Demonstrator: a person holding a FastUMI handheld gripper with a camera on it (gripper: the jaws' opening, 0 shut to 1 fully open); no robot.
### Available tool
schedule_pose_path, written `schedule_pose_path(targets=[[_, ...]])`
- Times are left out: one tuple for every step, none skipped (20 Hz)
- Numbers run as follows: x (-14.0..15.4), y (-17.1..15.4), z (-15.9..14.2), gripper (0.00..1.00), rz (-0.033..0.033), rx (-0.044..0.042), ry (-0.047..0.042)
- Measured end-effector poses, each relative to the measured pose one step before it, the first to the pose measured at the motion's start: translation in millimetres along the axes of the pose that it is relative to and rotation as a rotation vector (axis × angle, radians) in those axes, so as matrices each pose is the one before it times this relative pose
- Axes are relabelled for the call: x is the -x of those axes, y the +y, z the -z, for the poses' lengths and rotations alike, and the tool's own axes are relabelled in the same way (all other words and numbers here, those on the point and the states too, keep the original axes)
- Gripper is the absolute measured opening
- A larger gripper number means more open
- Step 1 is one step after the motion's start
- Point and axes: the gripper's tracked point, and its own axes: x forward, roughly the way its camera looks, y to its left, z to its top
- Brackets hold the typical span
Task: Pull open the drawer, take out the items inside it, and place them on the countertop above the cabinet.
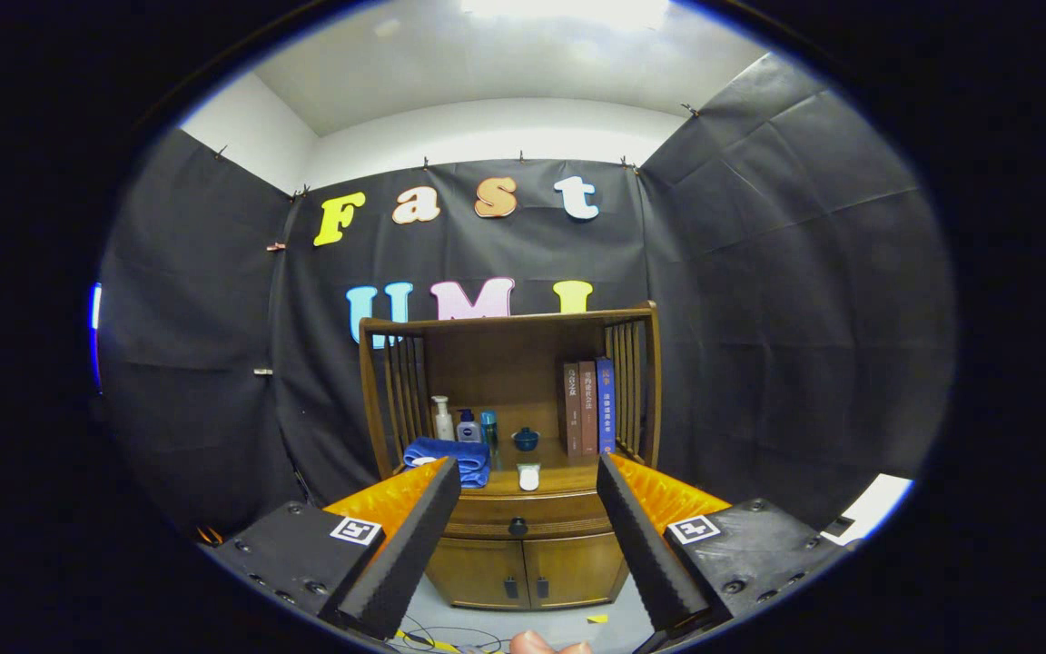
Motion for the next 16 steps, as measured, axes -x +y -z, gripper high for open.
schedule_pose_path(targets=[[-0.04, 0.53, -1.77, 0.99, -0.00040, -0.00720, -0.00281], [0.13, 0.01, -0.79, 0.99, -0.00347, -0.00607, -0.00176], [0.91, 0.11, 1.01, 0.99, -0.00388, -0.00256, -0.00040], [0.26, -1.55, 1.10, 0.99, 0.00044, -0.00078, 0.00169], [-0.06, -0.22, 0.91, 0.99, -0.00397, 0.00209, 0.00175], [0.29, -1.14, -0.13, 0.99, 0.00087, 0.00157, 0.00048], [1.26, -0.37, -0.39, 0.99, 0.00034, -0.00170, -0.00274], [0.78, 1.00, -1.98, 0.99, -0.00469, -0.00207, -0.00902], [-0.10, -0.15, -2.37, 0.99, 0.00179, 0.00056, -0.01026], [-1.45, -1.48, -0.35, 0.99, 0.00860, 0.00646, -0.00242], [-1.35, -2.38, 3.46, 0.99, 0.00877, 0.00665, 0.00389], [0.01, 1.48, 1.64, 0.99, 0.00151, 0.00570, 0.00750], [0.12, -1.33, -0.06, 0.99, 0.00735, -0.00068, 0.00111], [0.50, -0.50, -0.16, 0.99, 0.00548, -0.00729, -0.00143], [0.18, 1.28, 1.15, 0.99, -0.00123, -0.00536, 0.00208], [-0.26, 2.13, 3.02, 0.99, -0.00542, 0.00016, 0.00862]])
